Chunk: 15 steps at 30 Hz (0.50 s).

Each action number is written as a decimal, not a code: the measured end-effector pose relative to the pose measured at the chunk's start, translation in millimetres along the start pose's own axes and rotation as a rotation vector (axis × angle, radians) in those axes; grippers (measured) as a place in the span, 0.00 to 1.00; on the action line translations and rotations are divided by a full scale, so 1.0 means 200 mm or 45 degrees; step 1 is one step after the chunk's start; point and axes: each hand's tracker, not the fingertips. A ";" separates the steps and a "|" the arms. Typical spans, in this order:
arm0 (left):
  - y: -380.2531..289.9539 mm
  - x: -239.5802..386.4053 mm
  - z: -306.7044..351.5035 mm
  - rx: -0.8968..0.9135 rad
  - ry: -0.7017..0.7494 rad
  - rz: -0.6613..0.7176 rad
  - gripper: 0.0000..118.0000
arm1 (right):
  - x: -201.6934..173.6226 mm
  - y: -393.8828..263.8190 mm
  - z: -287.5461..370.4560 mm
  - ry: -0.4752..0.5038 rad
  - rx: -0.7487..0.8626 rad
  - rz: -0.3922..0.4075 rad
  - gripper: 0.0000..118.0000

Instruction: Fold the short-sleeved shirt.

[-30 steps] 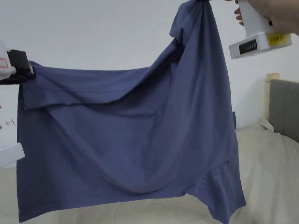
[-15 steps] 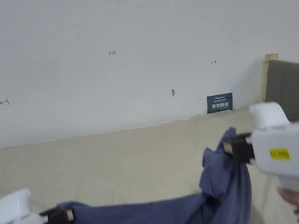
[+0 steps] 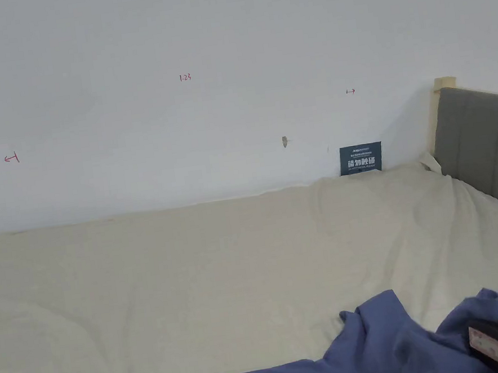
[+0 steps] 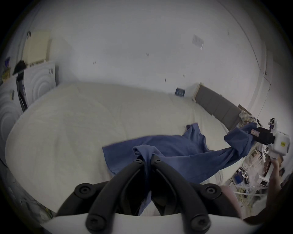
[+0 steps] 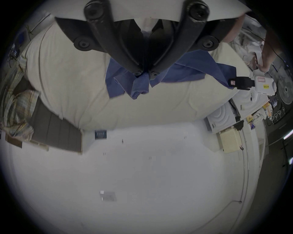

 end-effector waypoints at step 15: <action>-0.18 -0.24 -0.57 -0.371 0.040 0.194 0.96 | 0.41 -0.39 -0.74 -0.201 -0.519 -0.274 0.70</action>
